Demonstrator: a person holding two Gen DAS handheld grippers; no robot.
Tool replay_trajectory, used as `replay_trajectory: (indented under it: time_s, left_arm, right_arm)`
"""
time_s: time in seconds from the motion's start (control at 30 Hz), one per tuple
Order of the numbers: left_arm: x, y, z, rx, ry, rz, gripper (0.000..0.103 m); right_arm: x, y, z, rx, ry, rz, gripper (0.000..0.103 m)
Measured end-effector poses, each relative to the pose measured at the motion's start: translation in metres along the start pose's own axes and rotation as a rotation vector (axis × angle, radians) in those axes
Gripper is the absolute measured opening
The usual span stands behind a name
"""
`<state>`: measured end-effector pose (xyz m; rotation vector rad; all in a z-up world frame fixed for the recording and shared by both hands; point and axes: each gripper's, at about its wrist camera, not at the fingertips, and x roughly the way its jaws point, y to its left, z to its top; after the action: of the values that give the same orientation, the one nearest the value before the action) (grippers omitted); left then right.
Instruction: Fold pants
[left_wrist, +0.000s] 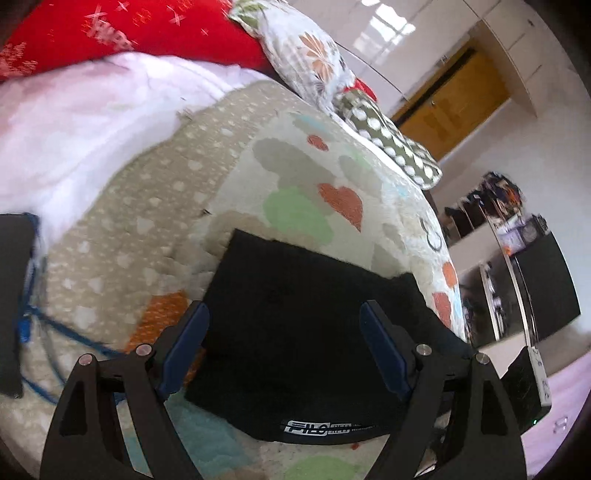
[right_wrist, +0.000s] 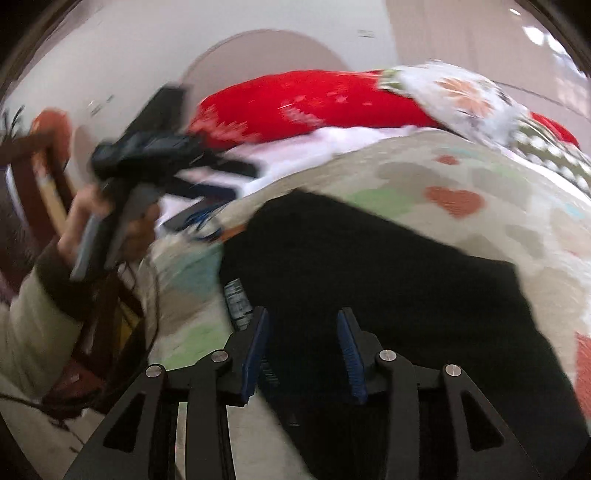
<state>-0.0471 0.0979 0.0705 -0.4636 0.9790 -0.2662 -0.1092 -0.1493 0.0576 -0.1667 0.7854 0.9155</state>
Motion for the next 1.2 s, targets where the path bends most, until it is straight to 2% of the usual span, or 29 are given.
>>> replay_trajectory:
  time_s: [0.1,0.2,0.3,0.33,0.37,0.4,0.43,0.47,0.6,0.73,0.77,0.8,0.83,0.87,0.9,0.93,1.0,1.07,1.13,1.2]
  left_arm:
    - [0.010,0.001,-0.002,0.006,0.016,0.050,0.084]
    - [0.014,0.005,-0.002,-0.025,0.018,0.017,0.084]
    - [0.020,0.003,-0.001,-0.015,0.033,-0.015,0.082]
    - [0.021,0.000,0.000,-0.009,0.039,-0.018,0.076]
    - [0.022,-0.003,0.000,0.000,0.041,-0.013,0.050]
    - [0.021,-0.008,0.002,0.020,0.047,0.008,0.018]
    - [0.018,-0.011,0.003,0.031,0.048,0.016,0.010]
    - [0.013,-0.015,0.003,0.042,0.041,0.007,0.007]
    - [-0.007,-0.030,0.000,0.089,0.005,-0.014,0.007]
    - [-0.014,-0.032,-0.014,0.111,0.008,0.028,0.007]
    - [-0.013,-0.029,-0.017,0.111,0.008,0.053,0.011]
    - [-0.009,-0.026,-0.019,0.107,0.019,0.077,0.023]
    - [-0.006,-0.022,-0.021,0.097,0.032,0.093,0.033]
    - [-0.005,-0.018,-0.023,0.079,0.035,0.103,0.056]
    - [-0.006,-0.017,-0.024,0.066,0.027,0.103,0.067]
    - [-0.008,-0.015,-0.026,0.058,0.013,0.096,0.068]
    - [-0.011,-0.013,-0.030,0.055,-0.010,0.089,0.079]
    - [-0.010,-0.010,-0.035,0.051,-0.021,0.124,0.083]
    - [-0.001,-0.004,-0.041,0.036,0.005,0.145,0.083]
    - [0.012,-0.001,-0.048,0.022,0.051,0.143,0.084]
  right_arm:
    - [0.019,0.015,-0.007,-0.033,0.048,-0.001,0.040]
    - [0.031,0.024,-0.016,-0.080,0.088,-0.039,0.040]
    - [0.039,0.022,-0.020,-0.110,0.104,-0.129,0.037]
    - [0.040,0.020,-0.020,-0.097,0.108,-0.117,0.033]
    - [0.039,0.016,-0.020,-0.082,0.100,-0.110,0.030]
    - [0.037,0.014,-0.018,-0.074,0.094,-0.113,0.023]
    - [0.033,0.012,-0.016,-0.056,0.084,-0.102,0.020]
    - [0.022,0.005,-0.012,-0.008,0.056,-0.057,0.019]
    - [-0.012,-0.006,-0.002,0.053,-0.012,0.005,0.014]
    - [-0.019,0.003,-0.007,0.010,0.017,0.032,0.014]
    - [-0.013,0.006,-0.011,0.002,0.039,0.030,0.014]
    - [-0.005,0.008,-0.015,-0.002,0.061,0.022,0.015]
    - [0.005,0.009,-0.020,-0.004,0.084,0.013,0.021]
    - [0.018,0.010,-0.026,-0.002,0.112,0.007,0.025]
    - [0.023,0.010,-0.029,0.000,0.123,0.001,0.028]
    - [0.024,0.010,-0.031,-0.002,0.122,-0.002,0.030]
    - [0.014,0.009,-0.027,0.004,0.105,0.009,0.032]
    - [-0.005,0.004,-0.025,0.014,0.065,-0.001,0.040]
    - [-0.026,-0.008,-0.027,0.051,0.016,-0.031,0.056]
    - [-0.037,-0.024,-0.032,0.099,-0.002,-0.058,0.057]
